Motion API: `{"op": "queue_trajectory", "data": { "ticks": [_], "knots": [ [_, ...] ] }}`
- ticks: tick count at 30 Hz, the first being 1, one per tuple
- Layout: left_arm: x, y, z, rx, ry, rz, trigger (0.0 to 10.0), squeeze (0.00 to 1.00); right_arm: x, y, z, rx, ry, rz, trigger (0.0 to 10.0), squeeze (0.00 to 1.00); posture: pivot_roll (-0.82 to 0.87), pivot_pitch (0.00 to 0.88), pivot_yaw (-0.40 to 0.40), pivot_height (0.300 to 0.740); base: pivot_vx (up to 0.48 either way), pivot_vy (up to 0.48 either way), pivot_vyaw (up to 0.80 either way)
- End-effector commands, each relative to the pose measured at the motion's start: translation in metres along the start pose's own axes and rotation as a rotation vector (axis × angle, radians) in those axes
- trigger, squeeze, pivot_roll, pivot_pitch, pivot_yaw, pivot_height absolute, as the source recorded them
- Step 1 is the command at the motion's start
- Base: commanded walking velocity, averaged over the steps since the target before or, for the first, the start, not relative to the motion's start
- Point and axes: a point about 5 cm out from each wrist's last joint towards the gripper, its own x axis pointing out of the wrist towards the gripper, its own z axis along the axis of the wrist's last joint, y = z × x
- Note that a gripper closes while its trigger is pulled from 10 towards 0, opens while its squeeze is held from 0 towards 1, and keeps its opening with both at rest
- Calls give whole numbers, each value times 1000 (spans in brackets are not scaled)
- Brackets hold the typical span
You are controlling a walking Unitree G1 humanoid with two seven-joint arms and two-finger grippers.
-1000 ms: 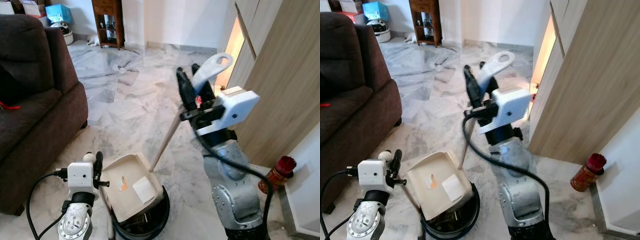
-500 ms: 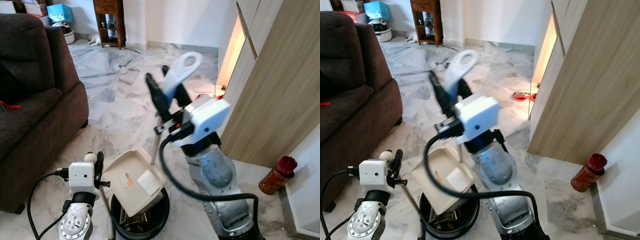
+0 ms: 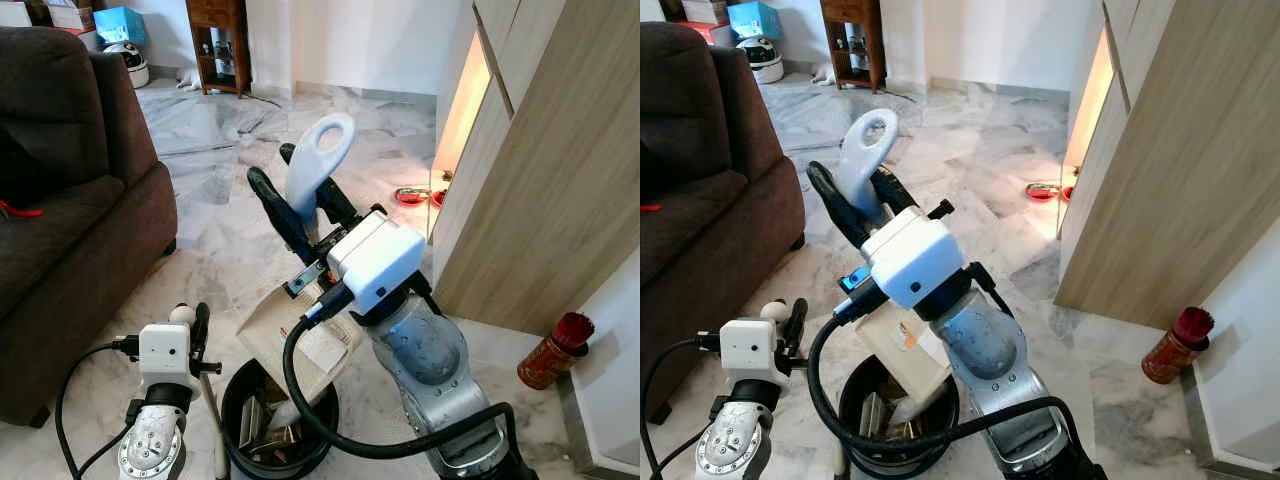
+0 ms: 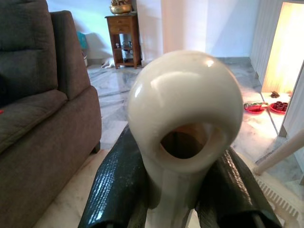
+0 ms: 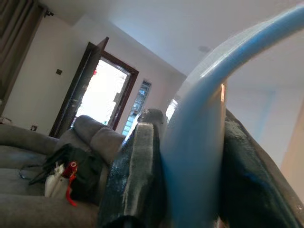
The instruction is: Sweep floor
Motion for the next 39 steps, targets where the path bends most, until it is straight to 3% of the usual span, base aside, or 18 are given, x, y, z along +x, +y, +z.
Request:
{"op": "queue_trajectory", "data": {
  "ticks": [1, 19, 30, 31, 32, 33, 39],
  "knots": [
    [6, -3, 10, 13, -62, -24, 10000, 0, 6, 5, 19, 35, -89, 55, 10000, 0, 48, 0, -20, 740, 0, 0, 0],
    [7, -4, 10, 13, -66, -29, 10000, 0, 3, 2, 13, -42, -61, 50, 10000, 0, 50, 0, -19, 740, 0, 0, 0],
    [7, -5, 10, 10, -63, -34, 10000, 0, 2, -12, 7, -131, -31, -57, 10000, 0, 52, 0, -22, 740, 0, 0, 0],
    [7, -5, 10, 9, -63, -33, 10000, 0, -1, -28, 4, -203, -6, -155, 10000, 0, 52, 0, -23, 740, 0, 0, 0],
    [7, -5, 10, 9, -63, -33, 10000, 0, -1, -28, 4, -203, -6, -155, 10000, 0, 52, 0, -23, 740, 0, 0, 0],
    [7, -5, 10, 9, -62, -33, 10000, 0, -6, -50, 2, -291, 11, -262, 10000, 0, 51, 0, -21, 740, 0, 0, 0],
    [7, -6, 9, 7, -61, -37, 10000, 0, -24, -84, -6, -409, 93, -382, 10000, 0, 46, 0, -20, 740, 0, 0, 0]
  ]
}}
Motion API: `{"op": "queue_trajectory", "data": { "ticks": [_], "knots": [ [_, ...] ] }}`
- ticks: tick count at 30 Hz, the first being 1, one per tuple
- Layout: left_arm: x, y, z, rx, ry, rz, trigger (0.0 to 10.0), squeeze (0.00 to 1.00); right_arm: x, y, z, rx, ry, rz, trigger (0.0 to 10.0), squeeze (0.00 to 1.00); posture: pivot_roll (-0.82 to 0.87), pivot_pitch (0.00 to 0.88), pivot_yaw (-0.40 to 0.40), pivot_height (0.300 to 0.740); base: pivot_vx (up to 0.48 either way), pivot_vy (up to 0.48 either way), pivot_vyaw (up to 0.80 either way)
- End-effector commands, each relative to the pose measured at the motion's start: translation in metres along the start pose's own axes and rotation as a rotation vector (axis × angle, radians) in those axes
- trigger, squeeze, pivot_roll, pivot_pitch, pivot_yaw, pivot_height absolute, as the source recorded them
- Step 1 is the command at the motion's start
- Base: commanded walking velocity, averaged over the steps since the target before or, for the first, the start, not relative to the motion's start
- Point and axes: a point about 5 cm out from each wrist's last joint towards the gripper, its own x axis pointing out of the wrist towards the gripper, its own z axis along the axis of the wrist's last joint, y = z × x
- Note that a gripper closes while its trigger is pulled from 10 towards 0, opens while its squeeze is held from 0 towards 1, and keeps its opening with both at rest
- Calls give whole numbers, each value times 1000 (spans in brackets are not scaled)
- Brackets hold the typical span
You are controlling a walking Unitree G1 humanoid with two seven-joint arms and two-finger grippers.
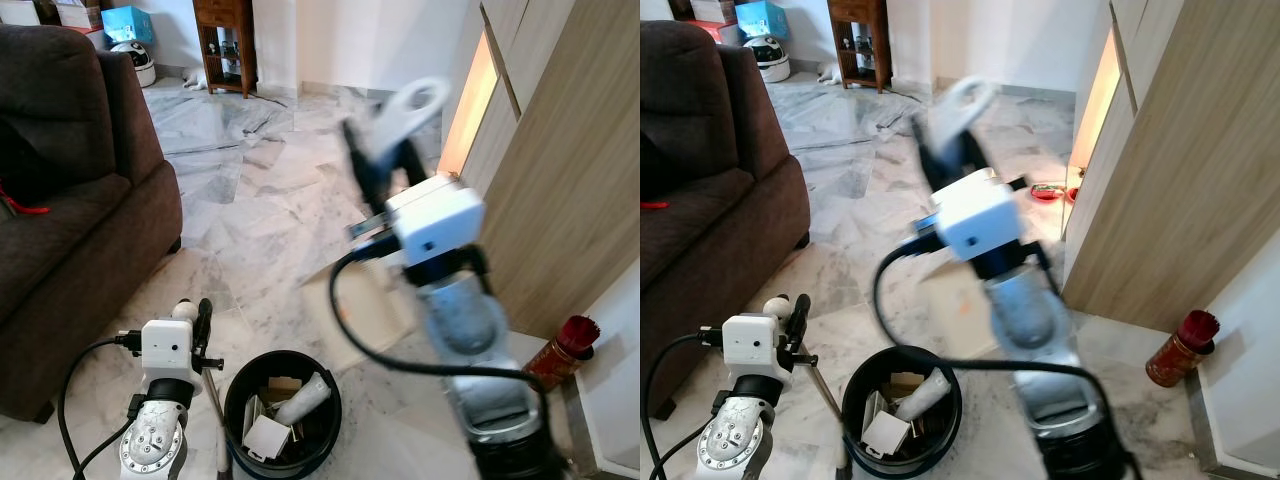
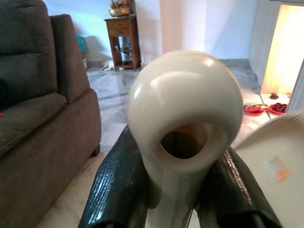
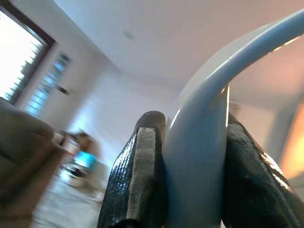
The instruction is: Sweep floor
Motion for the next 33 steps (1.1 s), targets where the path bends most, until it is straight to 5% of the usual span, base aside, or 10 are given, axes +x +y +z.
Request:
{"op": "queue_trajectory", "data": {
  "ticks": [1, 5, 7, 13, 17, 25, 30, 33],
  "knots": [
    [4, -4, 7, 4, -49, -20, 10000, 0, -1, -12, -5, -38, 9, -45, 10000, 0, 46, 0, -20, 740, 0, 0, 0],
    [4, -5, 7, 0, -49, -21, 10000, 0, -10, -25, -18, -97, 63, -85, 10000, 0, 44, 0, -21, 740, 0, 0, 0],
    [4, -6, 6, -5, -47, -27, 10000, 0, -27, -34, -39, -175, 156, -106, 10000, 0, 40, 0, -21, 740, 0, 0, 0],
    [3, -6, 6, -6, -47, -27, 10000, 0, -59, -41, -68, -218, 297, -125, 10000, 0, 48, 0, -24, 740, 0, 0, 0],
    [3, -5, 6, -6, -47, -29, 10000, 0, -85, -45, -92, -181, 435, -183, 10000, 0, 47, 0, -20, 740, 0, 0, 0],
    [3, -7, 6, -11, -44, -41, 10000, 0, -109, -45, -117, -36, 558, -294, 10000, 0, 51, 0, -17, 740, 0, 0, 0],
    [3, -6, 6, -15, -43, -44, 10000, 0, -124, -56, -134, 175, 671, -532, 10000, 0, 48, 0, -13, 740, 0, 0, 0],
    [3, -7, 6, -17, -43, -48, 10000, 0, -126, -54, -136, 167, 667, -512, 10000, 0, 53, 0, -13, 740, 0, 0, 0]
  ]
}}
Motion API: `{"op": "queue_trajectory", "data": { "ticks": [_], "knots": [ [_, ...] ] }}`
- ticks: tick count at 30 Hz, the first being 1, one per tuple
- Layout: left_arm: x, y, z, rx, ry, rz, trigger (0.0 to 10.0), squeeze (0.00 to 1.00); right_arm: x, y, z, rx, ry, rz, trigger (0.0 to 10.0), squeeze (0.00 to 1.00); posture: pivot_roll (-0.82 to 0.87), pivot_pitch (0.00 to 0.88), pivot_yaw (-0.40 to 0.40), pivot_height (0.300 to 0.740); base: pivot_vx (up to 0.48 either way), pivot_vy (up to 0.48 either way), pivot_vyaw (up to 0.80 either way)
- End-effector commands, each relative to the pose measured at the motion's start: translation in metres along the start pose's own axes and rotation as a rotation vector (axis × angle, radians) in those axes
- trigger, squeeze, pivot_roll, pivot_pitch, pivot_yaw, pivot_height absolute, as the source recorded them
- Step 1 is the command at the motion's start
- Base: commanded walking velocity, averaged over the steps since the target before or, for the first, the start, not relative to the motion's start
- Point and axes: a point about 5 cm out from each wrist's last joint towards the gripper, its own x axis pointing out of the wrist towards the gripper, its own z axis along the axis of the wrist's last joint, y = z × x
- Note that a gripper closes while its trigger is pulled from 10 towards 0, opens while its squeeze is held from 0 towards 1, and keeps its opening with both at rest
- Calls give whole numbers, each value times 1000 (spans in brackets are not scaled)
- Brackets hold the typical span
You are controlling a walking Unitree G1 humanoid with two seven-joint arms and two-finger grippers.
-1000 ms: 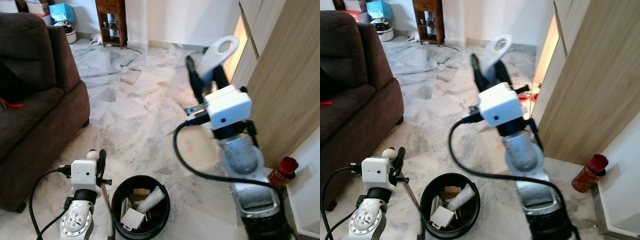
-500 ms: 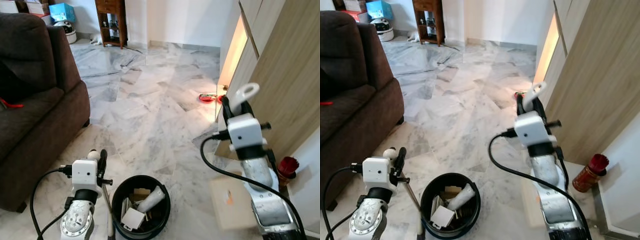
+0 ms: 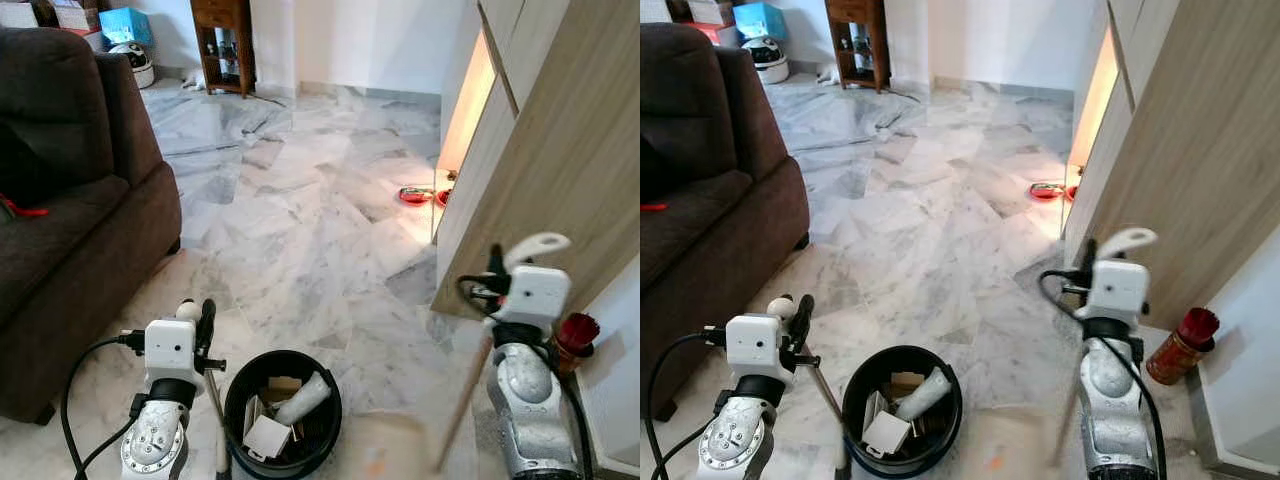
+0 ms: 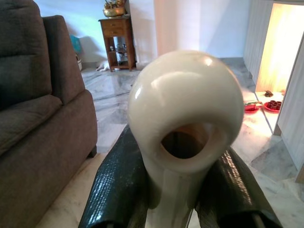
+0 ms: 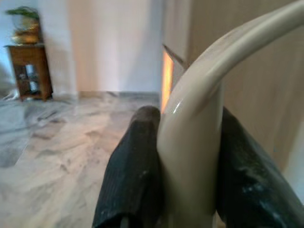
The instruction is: Sweep floor
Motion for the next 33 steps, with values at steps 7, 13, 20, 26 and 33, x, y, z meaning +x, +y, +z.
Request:
{"op": "queue_trajectory", "data": {
  "ticks": [7, 13, 20, 26, 33],
  "knots": [
    [2, -6, 6, -24, -38, -28, 10000, 0, 7, -2, 7, -3, -71, 14, 10000, 0, 53, 0, -14, 740, 0, 0, 0],
    [1, -8, 4, -58, -26, -20, 10000, 0, 7, 1, 5, -2, -75, 56, 10000, 0, 49, 0, -16, 740, 0, 0, 0],
    [1, -9, 3, -56, -23, -25, 10000, 0, 5, 4, 0, -4, -74, 77, 10000, 0, 48, 0, -20, 740, 0, 0, 0],
    [-1, -10, 3, -46, -28, -21, 10000, 0, 4, 5, -1, -6, -79, 94, 10000, 0, 48, 0, -22, 740, 0, 0, 0],
    [-1, -10, 3, -46, -27, -29, 10000, 0, 5, 6, -2, -10, -80, 97, 10000, 0, 53, 0, -16, 740, -183, 0, 0]
  ]
}}
